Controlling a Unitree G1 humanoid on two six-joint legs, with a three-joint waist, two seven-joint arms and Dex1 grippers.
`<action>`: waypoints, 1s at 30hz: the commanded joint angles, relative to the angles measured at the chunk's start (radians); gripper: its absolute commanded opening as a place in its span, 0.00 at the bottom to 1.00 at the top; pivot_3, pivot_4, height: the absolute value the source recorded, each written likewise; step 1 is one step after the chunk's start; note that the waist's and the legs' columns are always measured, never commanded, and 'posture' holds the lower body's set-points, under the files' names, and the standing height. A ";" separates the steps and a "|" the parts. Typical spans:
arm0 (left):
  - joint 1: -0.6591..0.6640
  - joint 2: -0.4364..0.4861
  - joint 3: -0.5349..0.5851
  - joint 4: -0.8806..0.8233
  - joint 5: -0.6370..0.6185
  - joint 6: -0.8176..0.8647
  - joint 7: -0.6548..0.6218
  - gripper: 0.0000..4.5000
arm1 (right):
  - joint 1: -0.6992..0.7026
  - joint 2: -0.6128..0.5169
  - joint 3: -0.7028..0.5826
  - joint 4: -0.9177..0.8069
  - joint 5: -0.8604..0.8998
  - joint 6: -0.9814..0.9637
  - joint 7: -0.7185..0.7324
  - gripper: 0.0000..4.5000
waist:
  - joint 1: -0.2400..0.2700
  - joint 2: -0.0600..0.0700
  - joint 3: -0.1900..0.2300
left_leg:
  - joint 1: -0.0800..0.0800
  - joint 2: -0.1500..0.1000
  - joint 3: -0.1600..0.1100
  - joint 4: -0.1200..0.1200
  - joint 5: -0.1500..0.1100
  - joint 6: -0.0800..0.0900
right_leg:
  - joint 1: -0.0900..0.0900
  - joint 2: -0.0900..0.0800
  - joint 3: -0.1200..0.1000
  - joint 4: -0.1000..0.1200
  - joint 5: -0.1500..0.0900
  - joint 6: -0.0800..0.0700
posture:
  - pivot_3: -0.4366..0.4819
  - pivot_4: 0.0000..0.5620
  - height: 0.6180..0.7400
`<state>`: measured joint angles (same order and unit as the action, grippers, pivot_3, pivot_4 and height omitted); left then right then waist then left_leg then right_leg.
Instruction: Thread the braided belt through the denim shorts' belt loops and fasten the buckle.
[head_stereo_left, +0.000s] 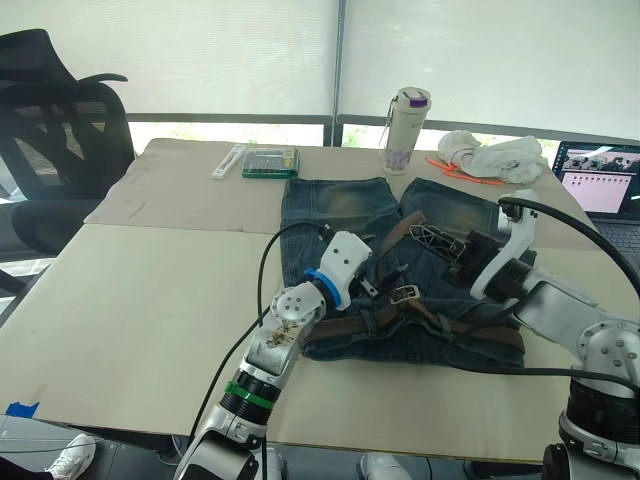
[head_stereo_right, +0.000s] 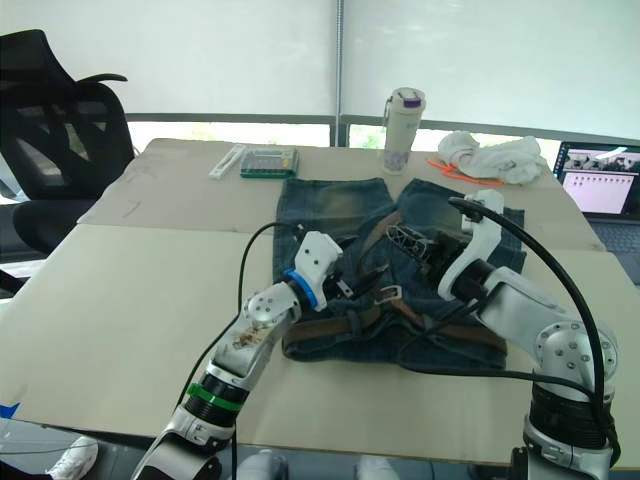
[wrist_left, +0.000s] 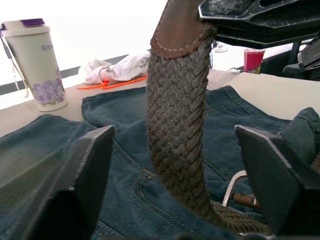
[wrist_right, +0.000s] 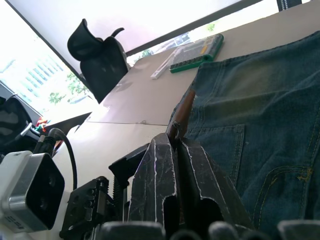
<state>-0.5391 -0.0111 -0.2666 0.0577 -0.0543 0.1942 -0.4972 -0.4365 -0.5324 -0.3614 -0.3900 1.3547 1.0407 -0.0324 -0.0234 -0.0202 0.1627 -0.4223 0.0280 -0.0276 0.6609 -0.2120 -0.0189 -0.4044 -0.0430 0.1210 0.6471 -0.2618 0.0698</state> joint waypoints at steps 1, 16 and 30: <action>-0.015 -0.008 -0.004 -0.019 -0.017 0.006 -0.008 0.57 | 0.002 -0.018 -0.004 -0.041 0.021 -0.032 0.011 0.00 | 0.000 0.000 0.000 | 0.000 0.000 0.000 0.000 0.000 0.000 | 0.000 0.000 0.000 0.000 0.000 0.000 | 0.48 0.27 0.98; 0.018 -0.073 0.120 -0.081 -0.167 0.168 0.069 0.00 | 0.077 -0.139 0.052 -0.086 -0.179 -0.120 0.262 0.40 | 0.002 0.000 0.000 | 0.000 0.000 0.000 0.000 0.000 0.000 | 0.000 0.000 0.000 -0.001 0.000 0.000 | 0.48 0.27 0.98; 0.062 -0.139 0.422 -0.146 -0.719 0.638 0.106 0.00 | 0.287 -0.129 0.431 -0.026 -0.724 -0.424 0.570 0.70 | -0.017 -0.001 0.000 | 0.001 0.000 0.000 0.000 0.000 0.000 | 0.000 0.001 0.000 0.000 0.000 0.000 | 0.48 0.27 0.98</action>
<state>-0.4708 -0.1463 0.1328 -0.0547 -0.6995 0.7942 -0.3880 -0.1552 -0.6589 0.0498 -0.4089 0.6742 0.6577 0.5027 -0.0401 -0.0208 0.1630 -0.4217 0.0284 -0.0280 0.6610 -0.2120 -0.0190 -0.4042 -0.0423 0.1207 0.6467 -0.2620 0.0702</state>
